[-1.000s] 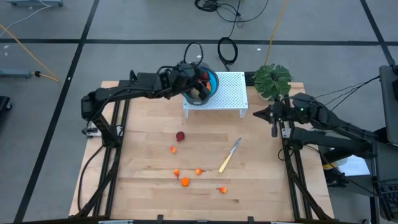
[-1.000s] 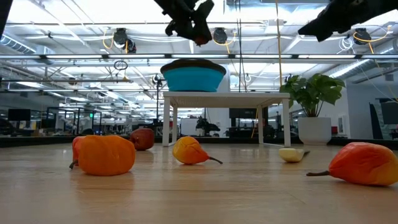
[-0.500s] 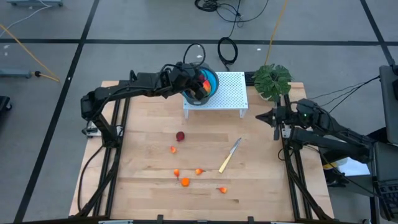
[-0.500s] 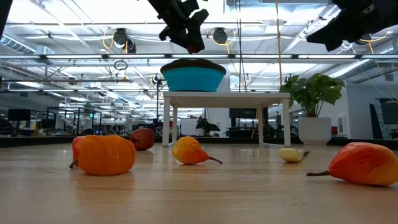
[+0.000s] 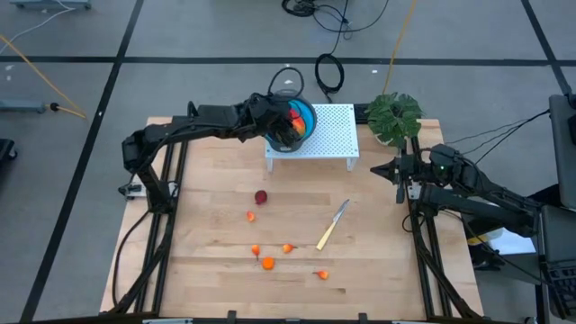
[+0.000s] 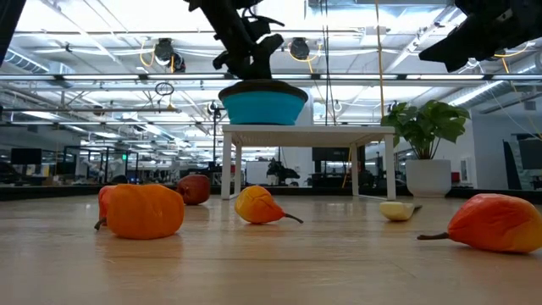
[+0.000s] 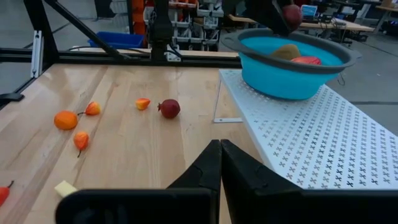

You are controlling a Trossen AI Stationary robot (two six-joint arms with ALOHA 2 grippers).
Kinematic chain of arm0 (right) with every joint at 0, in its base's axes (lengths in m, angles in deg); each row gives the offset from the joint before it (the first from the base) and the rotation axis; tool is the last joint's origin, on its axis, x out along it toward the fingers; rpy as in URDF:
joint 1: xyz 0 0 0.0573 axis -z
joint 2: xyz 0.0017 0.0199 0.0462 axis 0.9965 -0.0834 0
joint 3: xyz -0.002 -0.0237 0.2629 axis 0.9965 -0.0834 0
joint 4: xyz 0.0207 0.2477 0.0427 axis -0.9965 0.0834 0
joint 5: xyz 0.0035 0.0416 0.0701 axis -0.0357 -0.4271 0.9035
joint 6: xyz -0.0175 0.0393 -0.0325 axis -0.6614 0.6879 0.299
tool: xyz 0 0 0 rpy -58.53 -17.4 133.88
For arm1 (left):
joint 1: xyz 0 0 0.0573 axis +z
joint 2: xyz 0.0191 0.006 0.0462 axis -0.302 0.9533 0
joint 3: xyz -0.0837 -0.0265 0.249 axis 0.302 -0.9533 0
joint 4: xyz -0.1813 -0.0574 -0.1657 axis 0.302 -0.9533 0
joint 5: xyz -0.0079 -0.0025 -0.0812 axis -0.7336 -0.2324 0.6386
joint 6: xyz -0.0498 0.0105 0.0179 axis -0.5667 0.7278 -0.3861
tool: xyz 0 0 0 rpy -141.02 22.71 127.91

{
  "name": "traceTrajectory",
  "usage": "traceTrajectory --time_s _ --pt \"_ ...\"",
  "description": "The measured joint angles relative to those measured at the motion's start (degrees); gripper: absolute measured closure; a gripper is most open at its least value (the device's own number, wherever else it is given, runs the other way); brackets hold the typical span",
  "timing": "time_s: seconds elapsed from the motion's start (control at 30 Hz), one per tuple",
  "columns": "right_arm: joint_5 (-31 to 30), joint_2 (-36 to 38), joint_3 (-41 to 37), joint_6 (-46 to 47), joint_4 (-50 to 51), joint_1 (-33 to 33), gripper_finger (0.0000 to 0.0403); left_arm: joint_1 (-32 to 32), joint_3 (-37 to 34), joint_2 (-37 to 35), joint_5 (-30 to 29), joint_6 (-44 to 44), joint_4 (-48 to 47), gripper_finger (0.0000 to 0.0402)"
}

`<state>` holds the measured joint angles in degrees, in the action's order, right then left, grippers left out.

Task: Pick & Place Fruit
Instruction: Put the red pomegranate into the blue strainer bowl on the shelf

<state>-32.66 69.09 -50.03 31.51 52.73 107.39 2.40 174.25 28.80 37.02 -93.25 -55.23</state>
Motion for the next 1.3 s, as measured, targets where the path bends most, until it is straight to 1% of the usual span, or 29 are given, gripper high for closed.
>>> traceTrajectory --time_s 0.17,0.27,0.37,0.6,0.77,0.93,1.0,1.1,1.2,1.3 --pt "0.02 0.00 0.00 -0.39 0.04 0.00 0.0399 1.21 0.00 0.03 0.36 -2.07 -1.55 0.0210" --pt "0.00 0.00 0.00 -0.54 0.02 0.00 0.0399 1.70 0.00 0.03 2.40 -2.59 -1.90 0.0210" --pt "0.02 0.00 0.00 -0.55 0.02 0.00 0.0399 1.84 0.00 0.79 2.78 -2.62 -2.34 0.0204" --pt "0.02 0.00 0.00 -0.42 0.00 0.00 0.0399 1.80 -0.02 1.36 2.87 -2.54 -2.37 0.0166" --pt "0.20 0.00 0.00 -0.39 0.02 -0.02 0.0399 1.82 -0.02 1.13 1.94 -0.71 -2.42 0.0141" --pt "0.22 0.00 0.00 -0.37 0.00 -0.02 0.0399 1.66 -0.04 -2.26 1.82 0.24 -2.00 0.0119" --pt "0.22 0.00 0.00 -0.37 -0.03 -0.02 0.0399 0.94 -0.04 -4.55 1.82 -0.94 -2.11 0.0115" --pt "0.23 0.00 0.00 -0.35 -0.65 -0.02 0.0399 -1.25 -0.02 -8.21 1.85 -5.48 -2.22 0.0117" --pt "0.26 0.00 0.02 -0.36 -1.59 -0.02 0.0399 -4.65 0.02 -10.96 1.82 -10.66 -2.17 0.0125" --pt "0.26 0.00 0.02 -0.58 -1.66 -0.02 0.0399 -9.13 0.02 -12.19 1.81 -12.15 -3.06 0.0135"
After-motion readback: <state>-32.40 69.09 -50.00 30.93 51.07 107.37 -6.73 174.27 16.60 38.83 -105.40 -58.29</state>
